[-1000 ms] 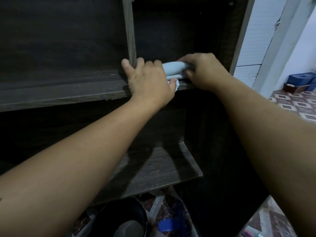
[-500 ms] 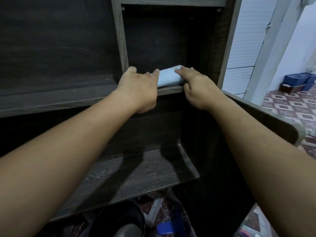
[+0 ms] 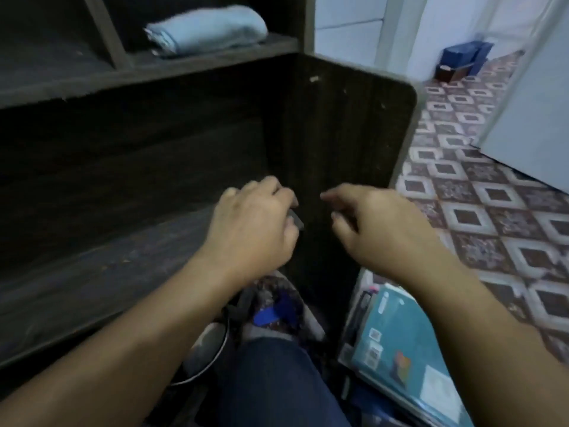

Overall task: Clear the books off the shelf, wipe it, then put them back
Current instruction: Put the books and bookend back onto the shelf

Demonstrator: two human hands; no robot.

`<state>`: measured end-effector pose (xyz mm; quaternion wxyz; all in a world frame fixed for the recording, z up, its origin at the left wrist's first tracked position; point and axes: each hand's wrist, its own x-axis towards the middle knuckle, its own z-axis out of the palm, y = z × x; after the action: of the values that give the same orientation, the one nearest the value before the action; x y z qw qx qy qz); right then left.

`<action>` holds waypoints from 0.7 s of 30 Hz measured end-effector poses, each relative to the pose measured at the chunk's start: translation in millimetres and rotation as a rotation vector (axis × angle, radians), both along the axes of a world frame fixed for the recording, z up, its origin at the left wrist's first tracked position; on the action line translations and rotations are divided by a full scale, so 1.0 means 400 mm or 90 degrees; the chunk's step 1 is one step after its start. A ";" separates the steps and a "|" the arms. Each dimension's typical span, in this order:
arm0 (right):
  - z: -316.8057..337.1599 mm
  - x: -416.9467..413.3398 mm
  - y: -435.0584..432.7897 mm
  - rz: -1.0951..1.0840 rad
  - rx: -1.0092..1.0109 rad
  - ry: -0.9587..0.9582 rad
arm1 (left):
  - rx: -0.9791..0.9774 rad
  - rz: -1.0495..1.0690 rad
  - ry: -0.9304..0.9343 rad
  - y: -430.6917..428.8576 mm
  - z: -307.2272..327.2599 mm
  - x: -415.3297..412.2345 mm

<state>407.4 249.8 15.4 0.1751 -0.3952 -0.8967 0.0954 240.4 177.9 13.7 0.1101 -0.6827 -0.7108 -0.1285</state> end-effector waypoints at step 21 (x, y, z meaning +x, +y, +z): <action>-0.706 0.499 -0.193 -0.195 -0.172 -0.289 | -0.450 -0.281 0.112 0.047 -0.617 0.395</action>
<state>606.9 172.7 -266.9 -0.0713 -0.5564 -0.8223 0.0956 398.4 196.6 -233.1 -0.1004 -0.8225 -0.5361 0.1611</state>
